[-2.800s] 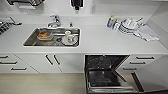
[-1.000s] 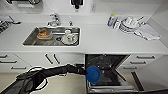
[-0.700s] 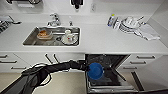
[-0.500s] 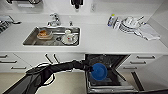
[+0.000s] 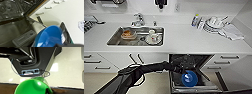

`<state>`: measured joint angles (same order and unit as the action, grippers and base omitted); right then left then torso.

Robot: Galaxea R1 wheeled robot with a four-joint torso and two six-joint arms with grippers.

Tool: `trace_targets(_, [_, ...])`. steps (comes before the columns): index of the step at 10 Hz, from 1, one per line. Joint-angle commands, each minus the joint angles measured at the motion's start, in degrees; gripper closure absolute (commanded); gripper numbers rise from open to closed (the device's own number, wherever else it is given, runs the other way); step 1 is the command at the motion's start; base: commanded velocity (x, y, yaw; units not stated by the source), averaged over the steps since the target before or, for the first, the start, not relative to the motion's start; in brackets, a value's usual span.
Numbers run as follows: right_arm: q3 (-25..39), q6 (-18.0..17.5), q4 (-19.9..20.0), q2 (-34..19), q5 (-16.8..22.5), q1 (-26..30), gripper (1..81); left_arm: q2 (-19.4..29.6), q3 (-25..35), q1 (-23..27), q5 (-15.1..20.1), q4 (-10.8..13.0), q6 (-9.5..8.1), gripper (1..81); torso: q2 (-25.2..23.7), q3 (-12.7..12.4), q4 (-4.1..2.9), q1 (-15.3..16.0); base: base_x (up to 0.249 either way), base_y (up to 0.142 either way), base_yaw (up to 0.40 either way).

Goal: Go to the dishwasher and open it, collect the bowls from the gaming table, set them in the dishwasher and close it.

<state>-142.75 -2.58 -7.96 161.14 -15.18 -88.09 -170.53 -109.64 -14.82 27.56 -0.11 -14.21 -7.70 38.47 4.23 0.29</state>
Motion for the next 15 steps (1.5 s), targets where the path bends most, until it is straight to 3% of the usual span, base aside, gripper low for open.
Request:
trace_targets(1, [-0.06,0.12,-0.83,-0.88,4.02,-1.79,81.1,-0.43,2.94,6.78,1.79,-0.86,-2.13,1.0,0.00,0.00,0.00,0.00,0.000,0.000,0.000])
trace_targets(3, [0.03,0.04,-0.65,-0.88,4.02,-1.44,81.1,2.74,4.43,2.22,1.70,-0.68,-1.87,1.0,0.00,0.00,0.00,0.00,0.000,0.000,0.000])
trace_targets(5, [1.96,-0.40,0.05,-3.34,1.64,-1.44,81.1,10.91,9.36,-5.25,1.70,0.46,-0.73,1.0,0.00,0.00,0.00,0.00,0.000,0.000,0.000])
trace_targets(6, [4.07,-1.37,0.05,-5.18,-1.26,-1.44,81.1,16.10,13.57,-9.55,1.70,3.36,-0.29,1.0,0.00,0.00,0.00,0.00,0.000,0.000,0.000])
trace_targets(8, [14.74,-1.37,-0.65,-12.79,-1.87,-0.38,81.1,26.25,21.11,-17.82,1.70,10.54,-0.38,1.0,0.00,0.00,0.00,0.00,0.000,0.000,0.000])
trace_targets(10, [27.15,-1.55,-0.13,-21.60,-2.05,1.02,81.1,34.10,27.35,-24.50,1.36,13.72,-0.29,1.0,0.00,0.00,0.00,0.00,0.000,0.000,0.000])
trace_targets(12, [33.43,-1.46,0.84,-26.89,-4.77,3.66,81.1,35.70,29.22,-32.94,0.30,17.42,-0.29,1.0,0.00,0.00,0.00,0.00,0.000,0.000,0.000])
trace_targets(13, [37.00,-1.55,1.54,-30.03,-5.38,5.48,81.1,35.43,28.17,-37.40,-1.45,19.87,-0.29,1.0,0.00,0.00,0.00,0.00,0.000,0.000,0.000])
trace_targets(15, [44.76,-1.46,2.95,-36.29,-5.83,10.94,81.1,34.56,22.99,-44.45,-4.62,22.17,-0.29,1.0,0.00,0.00,0.00,-0.02,0.000,0.000,0.000])
